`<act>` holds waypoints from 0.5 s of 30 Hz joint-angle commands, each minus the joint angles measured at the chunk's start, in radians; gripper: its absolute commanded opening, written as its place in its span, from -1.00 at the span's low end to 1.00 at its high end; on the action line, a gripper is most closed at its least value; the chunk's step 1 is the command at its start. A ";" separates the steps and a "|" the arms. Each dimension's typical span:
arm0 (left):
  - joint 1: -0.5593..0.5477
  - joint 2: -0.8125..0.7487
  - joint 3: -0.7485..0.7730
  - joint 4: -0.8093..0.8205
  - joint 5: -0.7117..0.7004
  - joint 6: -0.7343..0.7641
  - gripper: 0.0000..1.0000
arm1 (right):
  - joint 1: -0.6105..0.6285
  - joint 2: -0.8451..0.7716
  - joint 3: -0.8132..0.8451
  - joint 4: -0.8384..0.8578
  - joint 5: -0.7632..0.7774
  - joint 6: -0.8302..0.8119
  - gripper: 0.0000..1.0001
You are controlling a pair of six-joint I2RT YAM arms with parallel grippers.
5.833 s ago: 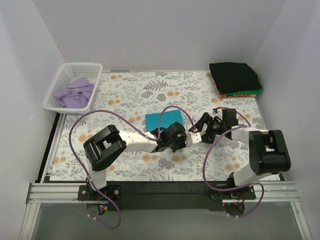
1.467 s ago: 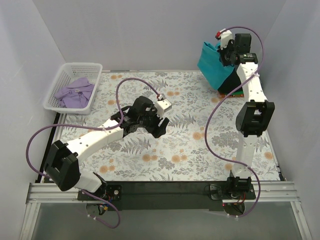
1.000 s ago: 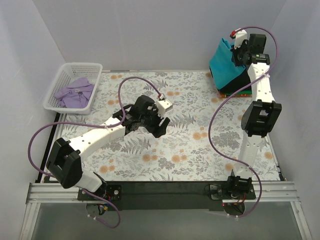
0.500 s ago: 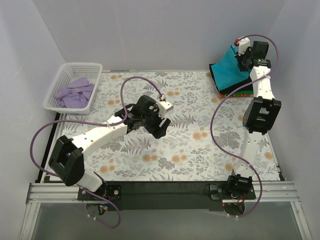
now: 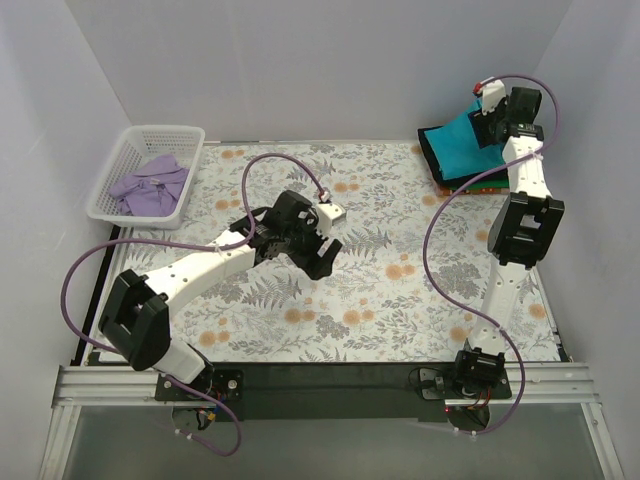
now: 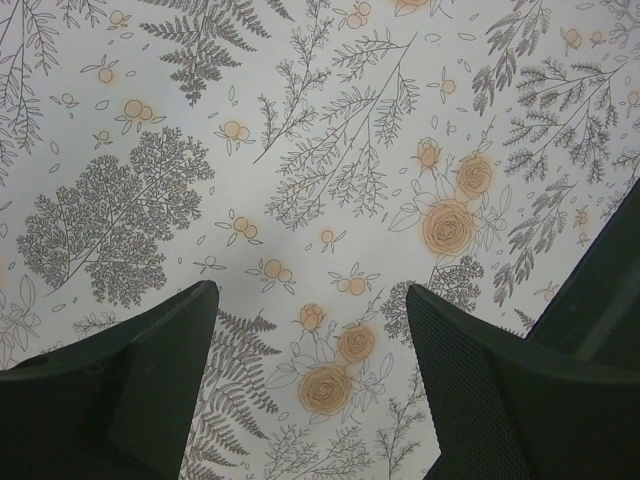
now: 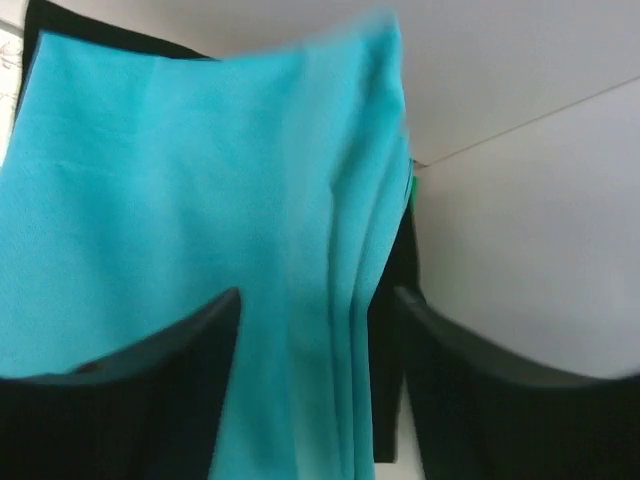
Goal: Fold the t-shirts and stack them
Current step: Neatly place the folded tshirt to the corner
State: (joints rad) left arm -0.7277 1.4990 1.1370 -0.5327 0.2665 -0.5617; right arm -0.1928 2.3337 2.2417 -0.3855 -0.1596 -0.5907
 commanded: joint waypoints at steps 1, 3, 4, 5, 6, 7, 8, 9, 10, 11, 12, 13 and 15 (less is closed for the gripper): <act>0.045 -0.037 0.052 -0.029 0.056 -0.018 0.51 | -0.010 -0.011 0.002 0.079 0.055 0.002 0.47; 0.071 -0.043 0.056 -0.029 0.089 -0.036 0.53 | -0.010 -0.030 0.001 0.079 0.063 0.002 0.56; 0.094 -0.052 0.059 -0.030 0.099 -0.041 0.53 | -0.010 -0.054 -0.001 0.077 0.063 0.002 0.60; 0.106 -0.062 0.063 -0.030 0.109 -0.055 0.53 | -0.010 -0.068 -0.014 0.077 0.061 0.006 0.67; 0.117 -0.069 0.061 -0.030 0.137 -0.059 0.53 | -0.010 -0.086 -0.028 0.076 0.049 0.011 0.70; 0.134 -0.089 0.060 -0.029 0.143 -0.063 0.54 | -0.010 -0.126 -0.040 0.074 0.042 0.017 0.72; 0.142 -0.101 0.061 -0.024 0.148 -0.078 0.55 | -0.008 -0.146 -0.059 0.070 0.035 0.019 0.78; 0.152 -0.111 0.061 -0.023 0.155 -0.086 0.57 | -0.007 -0.163 -0.062 0.054 0.022 0.022 0.80; 0.180 -0.130 0.063 -0.023 0.181 -0.096 0.58 | -0.002 -0.192 -0.060 0.036 0.012 0.032 0.82; 0.198 -0.138 0.064 -0.023 0.203 -0.110 0.60 | 0.000 -0.207 -0.056 0.014 -0.001 0.043 0.85; 0.217 -0.147 0.066 -0.021 0.221 -0.142 0.65 | 0.001 -0.223 -0.053 -0.028 -0.035 0.061 0.90; 0.258 -0.166 0.069 -0.023 0.255 -0.161 0.70 | 0.003 -0.259 -0.054 -0.053 -0.063 0.078 0.96; 0.296 -0.184 0.078 -0.032 0.272 -0.216 0.79 | 0.007 -0.339 -0.094 -0.101 -0.137 0.144 0.97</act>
State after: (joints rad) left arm -0.4900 1.3876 1.1633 -0.5529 0.4568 -0.6876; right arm -0.1940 2.1727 2.1620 -0.4305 -0.1787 -0.5343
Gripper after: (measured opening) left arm 0.881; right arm 0.983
